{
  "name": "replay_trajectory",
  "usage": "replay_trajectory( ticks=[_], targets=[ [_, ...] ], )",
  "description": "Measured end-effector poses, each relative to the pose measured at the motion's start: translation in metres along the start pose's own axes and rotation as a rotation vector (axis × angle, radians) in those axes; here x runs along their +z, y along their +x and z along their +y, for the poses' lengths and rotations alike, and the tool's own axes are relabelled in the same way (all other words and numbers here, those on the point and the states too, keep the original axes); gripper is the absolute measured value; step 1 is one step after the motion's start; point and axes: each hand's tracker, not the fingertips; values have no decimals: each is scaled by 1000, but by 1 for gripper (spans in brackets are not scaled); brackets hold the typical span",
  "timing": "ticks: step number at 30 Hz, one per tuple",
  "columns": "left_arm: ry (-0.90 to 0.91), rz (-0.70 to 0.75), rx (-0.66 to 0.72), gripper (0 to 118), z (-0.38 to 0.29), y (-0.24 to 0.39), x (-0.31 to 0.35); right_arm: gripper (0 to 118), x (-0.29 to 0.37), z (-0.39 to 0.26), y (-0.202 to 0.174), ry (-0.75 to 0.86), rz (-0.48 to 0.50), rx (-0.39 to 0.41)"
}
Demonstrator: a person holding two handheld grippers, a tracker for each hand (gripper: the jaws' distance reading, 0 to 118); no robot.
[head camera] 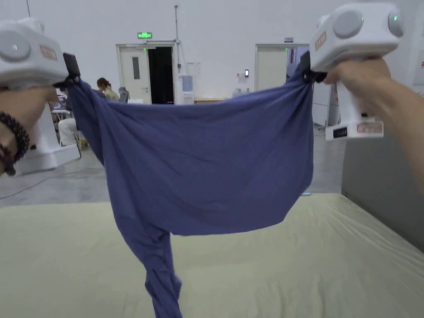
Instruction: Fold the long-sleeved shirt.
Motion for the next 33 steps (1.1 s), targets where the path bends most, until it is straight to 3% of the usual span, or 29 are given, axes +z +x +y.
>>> replay_trajectory(
  ticks=[4,8,22,25,33],
  targets=[
    [95,10,-28,1,46,17,-5,3,4,36,1,56,-38,22],
    [79,-5,-31,1,51,21,-11,3,7,30,6,63,-37,22],
    [-207,-16,-63,1,-146,-11,-50,3,-86,-147,0,-180,49,-36],
    [-206,-27,-47,1,-156,-17,-21,3,-70,-161,7,-187,62,-56],
    [-206,-88,-4,1,-225,-54,130,3,55,-254,21,-184,122,48]
  ],
)
